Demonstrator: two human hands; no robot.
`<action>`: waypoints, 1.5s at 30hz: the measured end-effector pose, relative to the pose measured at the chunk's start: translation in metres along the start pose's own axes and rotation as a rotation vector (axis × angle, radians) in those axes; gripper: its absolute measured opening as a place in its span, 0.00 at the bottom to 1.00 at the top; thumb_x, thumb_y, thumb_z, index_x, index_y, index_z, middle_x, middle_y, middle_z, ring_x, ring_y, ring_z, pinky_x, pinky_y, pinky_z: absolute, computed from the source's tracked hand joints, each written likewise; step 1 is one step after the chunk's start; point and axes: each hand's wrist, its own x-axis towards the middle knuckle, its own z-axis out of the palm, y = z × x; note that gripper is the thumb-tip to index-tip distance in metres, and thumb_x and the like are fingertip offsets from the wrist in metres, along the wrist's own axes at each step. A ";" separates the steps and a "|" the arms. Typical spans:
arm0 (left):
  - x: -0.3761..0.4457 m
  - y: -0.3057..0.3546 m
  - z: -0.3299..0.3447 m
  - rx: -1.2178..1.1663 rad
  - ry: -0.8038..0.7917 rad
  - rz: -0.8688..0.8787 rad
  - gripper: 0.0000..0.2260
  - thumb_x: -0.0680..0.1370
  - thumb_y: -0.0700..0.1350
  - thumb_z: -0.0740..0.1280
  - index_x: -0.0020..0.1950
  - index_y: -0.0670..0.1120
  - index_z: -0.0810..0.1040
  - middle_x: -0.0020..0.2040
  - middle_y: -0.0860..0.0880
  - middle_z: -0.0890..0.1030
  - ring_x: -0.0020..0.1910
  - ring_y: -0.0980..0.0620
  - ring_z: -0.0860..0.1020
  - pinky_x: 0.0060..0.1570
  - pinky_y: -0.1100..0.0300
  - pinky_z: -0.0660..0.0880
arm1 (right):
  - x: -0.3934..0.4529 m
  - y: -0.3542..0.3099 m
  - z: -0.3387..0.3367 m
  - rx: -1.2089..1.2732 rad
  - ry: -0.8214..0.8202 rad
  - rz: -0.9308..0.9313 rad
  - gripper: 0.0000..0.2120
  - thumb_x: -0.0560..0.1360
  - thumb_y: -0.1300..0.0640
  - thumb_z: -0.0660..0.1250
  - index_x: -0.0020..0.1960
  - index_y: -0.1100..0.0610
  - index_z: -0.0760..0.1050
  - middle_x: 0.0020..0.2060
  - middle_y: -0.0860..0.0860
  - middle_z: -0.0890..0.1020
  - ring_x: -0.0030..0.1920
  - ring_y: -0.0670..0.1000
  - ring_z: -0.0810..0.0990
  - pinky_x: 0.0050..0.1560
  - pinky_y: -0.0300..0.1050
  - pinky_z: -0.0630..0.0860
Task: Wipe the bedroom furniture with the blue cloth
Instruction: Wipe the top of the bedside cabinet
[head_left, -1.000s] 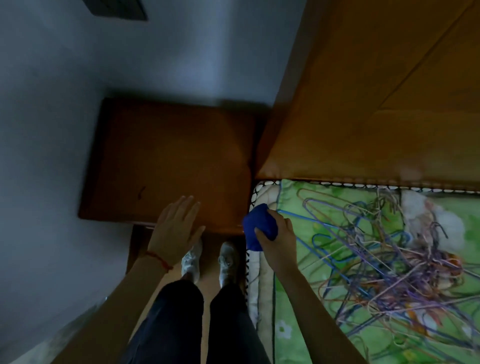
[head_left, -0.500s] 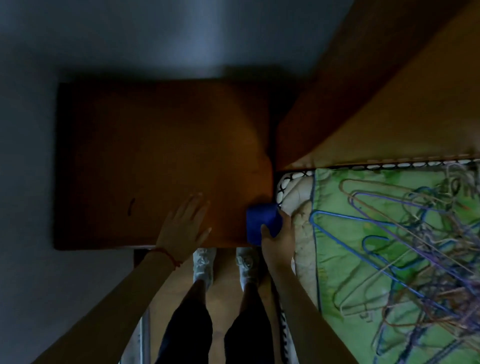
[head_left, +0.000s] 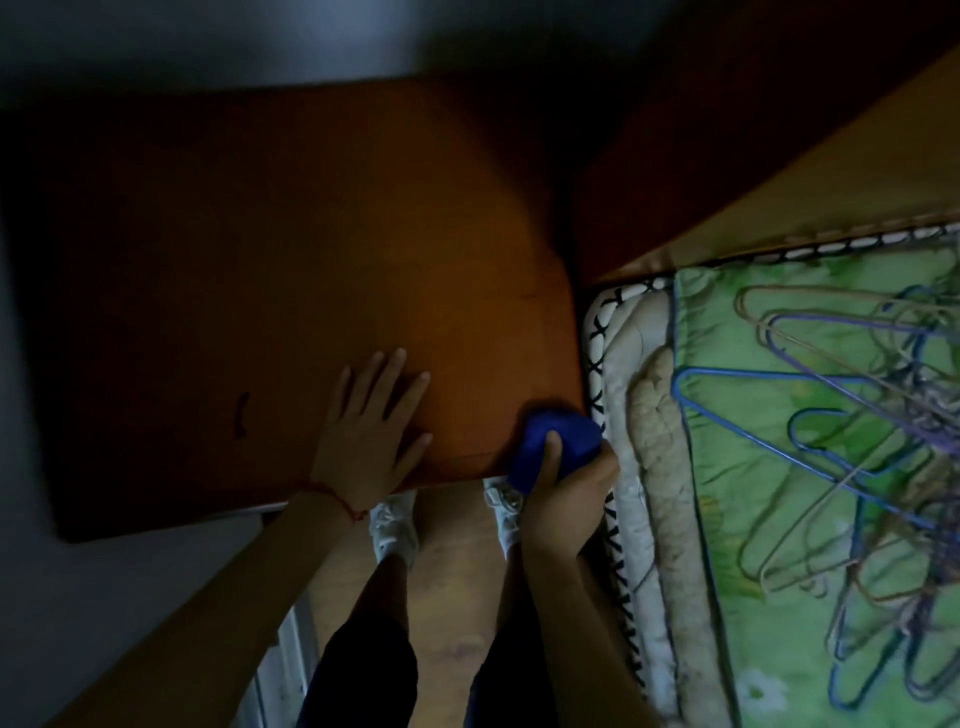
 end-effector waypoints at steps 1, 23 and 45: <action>0.000 0.000 0.002 0.000 0.017 0.006 0.26 0.81 0.60 0.46 0.72 0.45 0.63 0.72 0.37 0.64 0.71 0.39 0.58 0.69 0.43 0.48 | 0.007 -0.007 0.004 -0.025 0.011 -0.018 0.26 0.75 0.50 0.64 0.64 0.66 0.64 0.61 0.63 0.71 0.59 0.61 0.73 0.47 0.47 0.71; 0.001 -0.011 0.018 0.045 0.091 0.057 0.26 0.79 0.60 0.50 0.72 0.47 0.61 0.73 0.41 0.58 0.72 0.40 0.57 0.70 0.43 0.48 | 0.029 -0.026 0.007 -0.260 -0.139 -0.370 0.31 0.73 0.43 0.64 0.72 0.49 0.58 0.59 0.63 0.68 0.54 0.61 0.72 0.44 0.44 0.68; 0.053 -0.037 -0.008 -0.037 0.147 -0.073 0.29 0.79 0.63 0.48 0.71 0.44 0.63 0.72 0.38 0.64 0.72 0.40 0.59 0.69 0.40 0.51 | 0.087 -0.090 0.071 -0.287 0.050 -0.448 0.28 0.75 0.44 0.62 0.68 0.58 0.64 0.58 0.67 0.69 0.55 0.67 0.72 0.49 0.58 0.75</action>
